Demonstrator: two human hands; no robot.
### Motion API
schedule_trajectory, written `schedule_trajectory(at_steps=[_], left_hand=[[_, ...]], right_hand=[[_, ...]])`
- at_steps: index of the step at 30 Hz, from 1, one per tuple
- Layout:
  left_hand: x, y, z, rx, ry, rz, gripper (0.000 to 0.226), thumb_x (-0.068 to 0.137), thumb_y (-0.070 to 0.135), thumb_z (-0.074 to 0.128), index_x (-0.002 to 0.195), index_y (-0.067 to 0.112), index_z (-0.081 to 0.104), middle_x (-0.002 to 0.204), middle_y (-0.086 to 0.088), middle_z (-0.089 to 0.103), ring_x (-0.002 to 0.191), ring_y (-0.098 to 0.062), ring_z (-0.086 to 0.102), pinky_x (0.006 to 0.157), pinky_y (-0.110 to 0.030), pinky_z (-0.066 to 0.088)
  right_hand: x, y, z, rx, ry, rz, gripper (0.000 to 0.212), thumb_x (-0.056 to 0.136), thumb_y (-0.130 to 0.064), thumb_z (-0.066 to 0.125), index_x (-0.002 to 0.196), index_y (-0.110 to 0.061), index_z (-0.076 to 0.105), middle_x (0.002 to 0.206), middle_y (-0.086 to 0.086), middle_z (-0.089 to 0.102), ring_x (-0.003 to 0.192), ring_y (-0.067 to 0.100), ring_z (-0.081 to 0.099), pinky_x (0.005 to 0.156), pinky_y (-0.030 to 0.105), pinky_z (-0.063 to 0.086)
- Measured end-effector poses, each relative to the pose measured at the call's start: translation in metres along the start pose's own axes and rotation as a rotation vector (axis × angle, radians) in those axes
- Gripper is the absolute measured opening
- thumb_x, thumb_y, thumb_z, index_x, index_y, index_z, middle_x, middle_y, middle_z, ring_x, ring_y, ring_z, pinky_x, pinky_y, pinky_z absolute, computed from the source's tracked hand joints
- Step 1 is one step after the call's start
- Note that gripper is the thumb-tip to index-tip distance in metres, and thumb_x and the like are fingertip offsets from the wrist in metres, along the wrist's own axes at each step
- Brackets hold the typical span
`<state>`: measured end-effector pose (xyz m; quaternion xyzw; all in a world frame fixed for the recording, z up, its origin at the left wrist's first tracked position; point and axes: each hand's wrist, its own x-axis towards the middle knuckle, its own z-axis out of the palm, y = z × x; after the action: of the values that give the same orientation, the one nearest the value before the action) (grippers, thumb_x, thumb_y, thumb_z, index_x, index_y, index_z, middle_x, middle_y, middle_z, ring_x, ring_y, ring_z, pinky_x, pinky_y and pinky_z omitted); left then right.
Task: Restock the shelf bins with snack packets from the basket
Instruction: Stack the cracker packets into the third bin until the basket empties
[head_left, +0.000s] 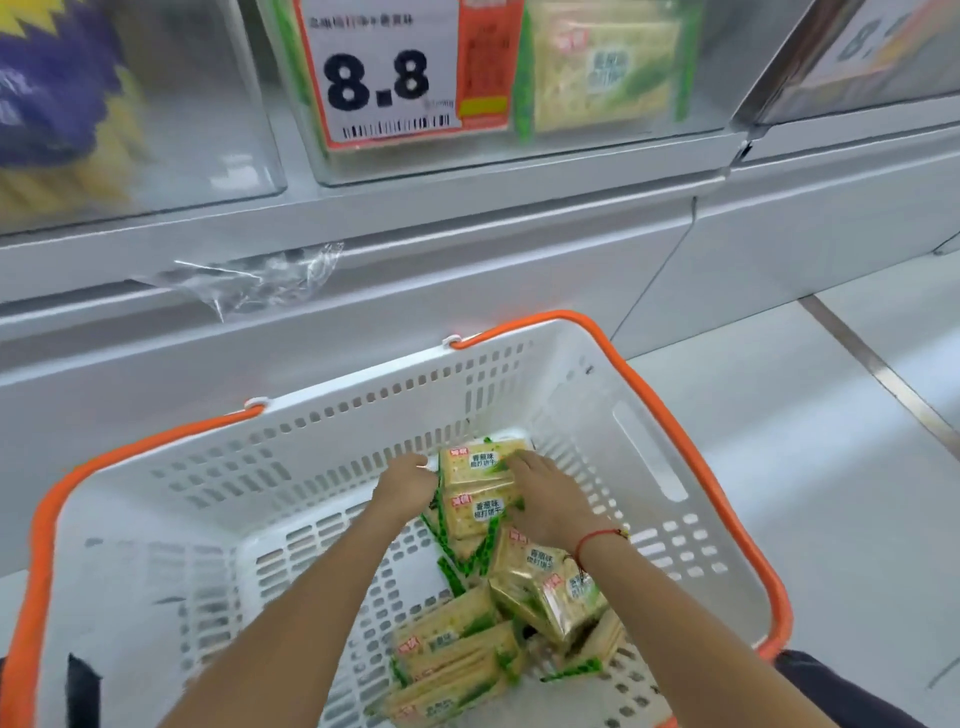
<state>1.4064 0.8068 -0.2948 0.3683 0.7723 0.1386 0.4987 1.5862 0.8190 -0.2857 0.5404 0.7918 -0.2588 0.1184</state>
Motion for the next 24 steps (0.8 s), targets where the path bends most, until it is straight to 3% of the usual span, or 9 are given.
schedule_trajectory(at_steps=[4,6,9,11,14,17,20,22,24], left_hand=[[0.019,0.005,0.023,-0.093,-0.036,-0.081,0.053,0.095,0.021,0.054,0.142,0.003,0.035,0.13,-0.014,0.052,0.111,-0.028,0.055,0.088,-0.029,0.044],[0.029,0.001,0.034,-0.131,-0.015,-0.111,0.051,0.092,0.031,0.059,0.132,0.003,0.046,0.108,-0.009,0.06,0.097,-0.027,0.061,0.089,-0.035,0.05],[0.036,-0.002,0.042,-0.241,0.03,-0.117,0.038,0.088,0.033,0.066,0.113,0.005,0.06,0.095,-0.005,0.064,0.088,-0.025,0.063,0.085,-0.036,0.052],[0.033,-0.001,0.043,-0.341,0.05,-0.122,0.031,0.087,0.028,0.07,0.109,0.01,0.058,0.101,-0.005,0.063,0.088,-0.023,0.06,0.083,-0.032,0.05],[0.022,0.002,0.034,-0.426,0.047,-0.107,0.043,0.086,0.017,0.07,0.123,0.006,0.05,0.118,-0.012,0.062,0.095,-0.024,0.059,0.086,-0.034,0.05],[0.001,0.005,0.017,-0.438,0.056,-0.063,0.039,0.093,0.013,0.061,0.127,0.002,0.045,0.119,-0.01,0.058,0.106,-0.028,0.058,0.09,-0.038,0.049],[-0.028,0.01,-0.01,-0.453,0.04,0.006,0.023,0.099,0.013,0.049,0.121,0.009,0.043,0.12,-0.009,0.053,0.106,-0.026,0.057,0.086,-0.036,0.048],[-0.047,0.011,-0.029,-0.506,-0.02,0.01,0.016,0.101,0.012,0.042,0.118,0.012,0.044,0.119,-0.01,0.056,0.096,-0.023,0.061,0.075,-0.032,0.052],[-0.073,0.018,-0.047,-0.532,-0.059,0.014,0.017,0.102,0.007,0.035,0.101,0.014,0.05,0.101,-0.007,0.062,0.08,-0.017,0.062,0.065,-0.03,0.053]], right_hand=[[0.014,0.01,0.002,-0.045,0.047,-0.061,0.048,0.082,-0.023,0.067,0.127,-0.02,0.05,0.127,0.0,0.046,0.12,0.021,0.042,0.101,0.032,0.038],[0.019,0.014,0.003,-0.037,0.068,-0.08,0.043,0.08,-0.025,0.07,0.119,-0.022,0.054,0.119,-0.001,0.051,0.113,0.019,0.045,0.096,0.029,0.037],[0.022,0.018,0.002,0.012,0.017,-0.103,0.037,0.079,-0.027,0.073,0.113,-0.021,0.06,0.115,0.0,0.054,0.11,0.019,0.047,0.094,0.029,0.037],[0.02,0.02,-0.001,0.042,-0.03,-0.111,0.03,0.081,-0.026,0.071,0.11,-0.021,0.065,0.109,0.001,0.052,0.107,0.02,0.047,0.091,0.03,0.039],[0.012,0.017,-0.01,0.106,-0.063,-0.09,0.021,0.086,-0.021,0.065,0.107,-0.02,0.068,0.105,0.002,0.052,0.102,0.019,0.051,0.084,0.029,0.042],[-0.001,0.013,-0.029,0.161,-0.078,-0.078,0.022,0.088,-0.019,0.063,0.11,-0.02,0.066,0.11,0.0,0.062,0.093,0.015,0.056,0.072,0.023,0.039],[-0.018,0.006,-0.056,0.258,-0.137,-0.057,0.031,0.089,-0.023,0.065,0.119,-0.017,0.062,0.118,0.002,0.059,0.098,0.016,0.055,0.077,0.023,0.04],[-0.031,-0.002,-0.078,0.357,-0.171,-0.061,0.034,0.088,-0.024,0.067,0.12,-0.014,0.06,0.114,0.0,0.054,0.106,0.016,0.051,0.084,0.022,0.037],[-0.046,-0.016,-0.101,0.435,-0.195,-0.066,0.034,0.088,-0.024,0.066,0.119,-0.012,0.06,0.115,-0.002,0.052,0.106,0.014,0.049,0.085,0.021,0.037]])
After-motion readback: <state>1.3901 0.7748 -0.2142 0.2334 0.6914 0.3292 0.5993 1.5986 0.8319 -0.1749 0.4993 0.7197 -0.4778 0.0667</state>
